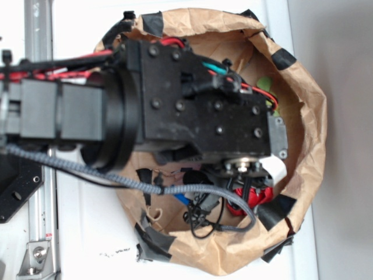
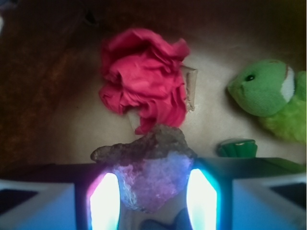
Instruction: Grab the rock.
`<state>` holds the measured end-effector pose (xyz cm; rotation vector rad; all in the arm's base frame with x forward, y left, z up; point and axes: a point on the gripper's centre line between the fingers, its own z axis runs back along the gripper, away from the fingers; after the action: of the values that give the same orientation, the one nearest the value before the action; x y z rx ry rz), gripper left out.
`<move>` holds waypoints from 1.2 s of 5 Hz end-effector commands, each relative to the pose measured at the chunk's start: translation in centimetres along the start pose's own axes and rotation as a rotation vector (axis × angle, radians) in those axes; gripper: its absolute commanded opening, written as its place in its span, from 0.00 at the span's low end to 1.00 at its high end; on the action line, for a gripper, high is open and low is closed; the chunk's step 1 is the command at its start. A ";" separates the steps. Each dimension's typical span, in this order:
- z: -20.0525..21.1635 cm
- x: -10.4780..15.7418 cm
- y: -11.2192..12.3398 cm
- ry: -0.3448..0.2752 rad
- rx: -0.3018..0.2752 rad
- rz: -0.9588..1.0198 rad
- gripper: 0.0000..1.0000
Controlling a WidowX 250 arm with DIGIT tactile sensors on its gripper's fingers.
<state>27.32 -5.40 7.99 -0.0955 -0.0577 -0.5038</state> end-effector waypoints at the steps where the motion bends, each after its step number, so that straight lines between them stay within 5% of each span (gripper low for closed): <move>1: -3.0 1.8 -0.9 0.018 -0.022 -0.055 0.04; 2: -3.7 1.4 -0.9 0.033 -0.013 -0.055 1.00; 4: -3.1 0.6 -1.3 -0.027 0.016 -0.047 1.00; 5: -1.9 1.2 -1.6 -0.127 0.079 -0.018 1.00; 6: -2.4 2.3 -1.4 -0.136 0.095 -0.017 1.00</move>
<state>28.57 -6.74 5.00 -0.0387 -0.1570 -0.4785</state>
